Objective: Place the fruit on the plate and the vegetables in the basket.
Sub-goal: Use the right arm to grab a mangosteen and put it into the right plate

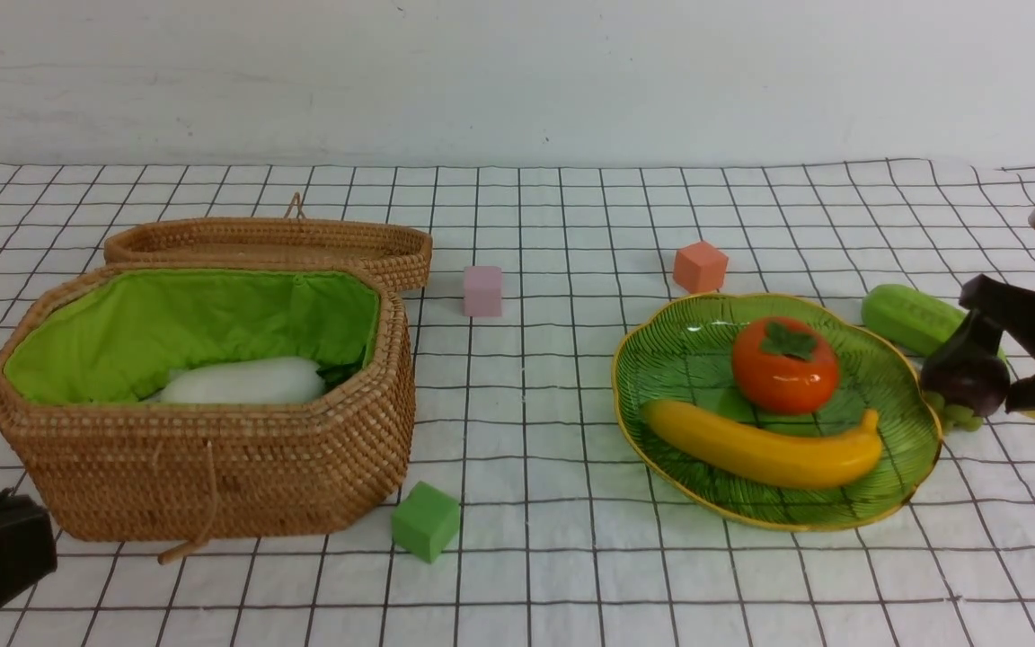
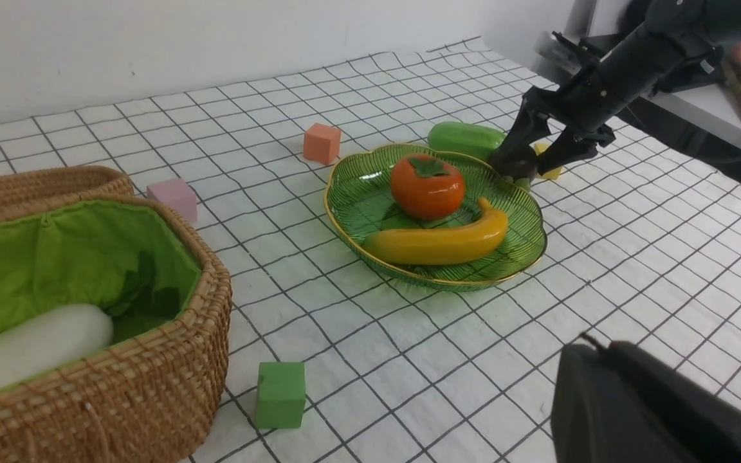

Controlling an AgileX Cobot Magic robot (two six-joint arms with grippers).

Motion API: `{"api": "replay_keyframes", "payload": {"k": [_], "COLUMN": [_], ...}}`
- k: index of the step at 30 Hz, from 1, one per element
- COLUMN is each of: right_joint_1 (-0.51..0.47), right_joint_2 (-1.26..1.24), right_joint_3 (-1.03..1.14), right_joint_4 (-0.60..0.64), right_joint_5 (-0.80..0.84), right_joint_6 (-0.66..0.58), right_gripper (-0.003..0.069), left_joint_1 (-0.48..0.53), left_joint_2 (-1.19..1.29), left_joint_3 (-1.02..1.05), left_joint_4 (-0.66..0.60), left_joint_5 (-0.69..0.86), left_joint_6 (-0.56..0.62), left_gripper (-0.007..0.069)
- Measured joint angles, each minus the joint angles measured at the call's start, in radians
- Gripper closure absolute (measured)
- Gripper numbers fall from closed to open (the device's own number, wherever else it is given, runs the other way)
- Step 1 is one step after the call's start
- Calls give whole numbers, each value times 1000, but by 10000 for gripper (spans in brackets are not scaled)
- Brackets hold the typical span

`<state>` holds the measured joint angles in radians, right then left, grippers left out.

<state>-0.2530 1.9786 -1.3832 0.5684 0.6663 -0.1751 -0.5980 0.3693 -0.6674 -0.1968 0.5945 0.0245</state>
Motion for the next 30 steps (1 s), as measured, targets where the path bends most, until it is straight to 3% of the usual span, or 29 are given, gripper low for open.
{"api": "replay_keyframes", "payload": {"k": [30], "right_joint_1": [1], "right_joint_2": [56], "right_joint_3": [-19], "right_joint_4": [53], "right_joint_5": [-33], "right_joint_6": [0], "right_gripper": [85], "left_joint_1": [0], "left_joint_2": [0], "left_joint_3": [0], "left_joint_4": [0], "left_joint_5": [-12], "left_joint_6": [0], "left_gripper": [603]}}
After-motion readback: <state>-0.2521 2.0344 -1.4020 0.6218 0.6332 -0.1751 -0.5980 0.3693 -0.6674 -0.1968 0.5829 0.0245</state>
